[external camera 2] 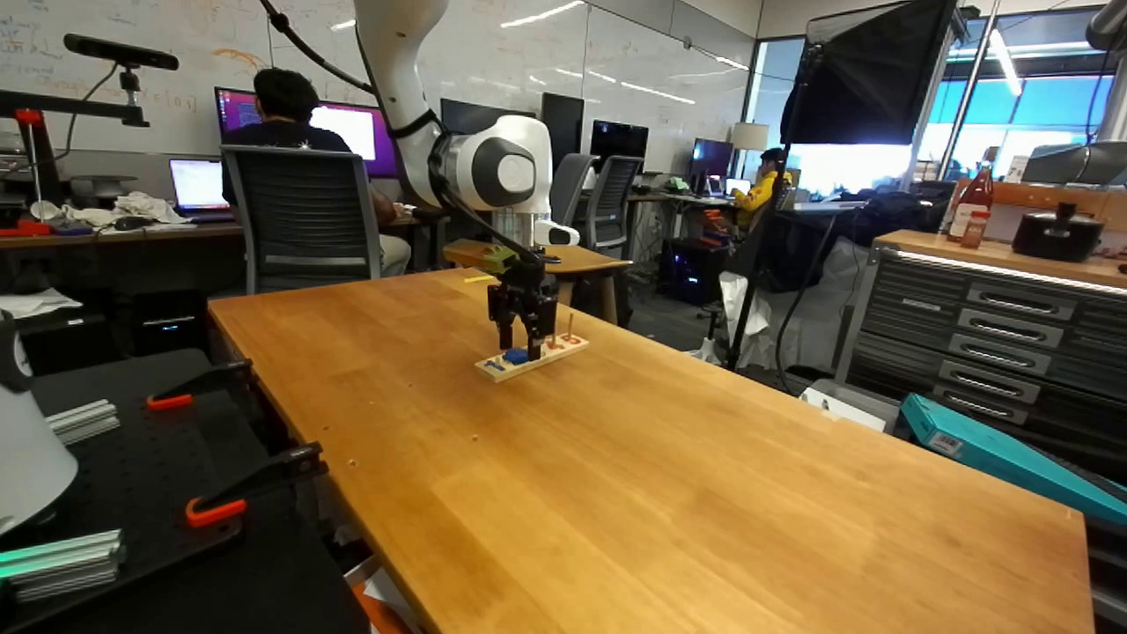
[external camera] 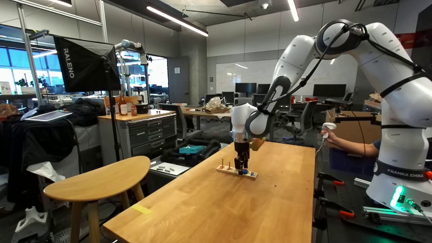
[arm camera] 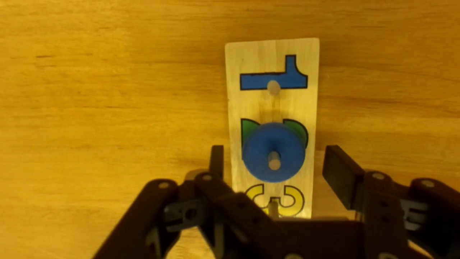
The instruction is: Remove the disc from the wooden rack and put it on the table
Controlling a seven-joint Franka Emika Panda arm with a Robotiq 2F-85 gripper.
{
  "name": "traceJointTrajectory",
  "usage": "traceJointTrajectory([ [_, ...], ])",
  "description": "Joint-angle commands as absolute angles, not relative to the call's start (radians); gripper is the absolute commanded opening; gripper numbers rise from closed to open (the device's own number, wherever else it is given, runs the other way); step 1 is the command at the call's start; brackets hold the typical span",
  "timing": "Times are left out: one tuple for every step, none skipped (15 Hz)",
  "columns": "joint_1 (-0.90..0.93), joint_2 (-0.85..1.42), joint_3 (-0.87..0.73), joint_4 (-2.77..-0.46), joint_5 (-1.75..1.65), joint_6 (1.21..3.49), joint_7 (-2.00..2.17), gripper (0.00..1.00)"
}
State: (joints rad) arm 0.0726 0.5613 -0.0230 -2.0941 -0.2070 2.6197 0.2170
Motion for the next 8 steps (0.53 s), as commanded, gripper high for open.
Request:
traceJointTrajectory([
  [0.097,0.581,-0.045,-2.065,-0.178,2.616,0.221,0.42],
  [0.096,0.579,-0.045,-2.065,-0.175,2.612,0.223,0.34],
  [0.094,0.577,-0.043,-2.065,-0.172,2.609,0.221,0.27],
  [0.093,0.575,-0.043,-2.065,-0.169,2.606,0.220,0.26],
  [0.091,0.573,-0.044,-2.064,-0.165,2.601,0.219,0.26],
  [0.089,0.568,-0.041,-2.061,-0.156,2.589,0.217,0.26],
  [0.088,0.559,-0.040,-2.059,-0.150,2.580,0.216,0.25],
  [0.089,0.548,-0.040,-2.058,-0.146,2.570,0.216,0.18],
])
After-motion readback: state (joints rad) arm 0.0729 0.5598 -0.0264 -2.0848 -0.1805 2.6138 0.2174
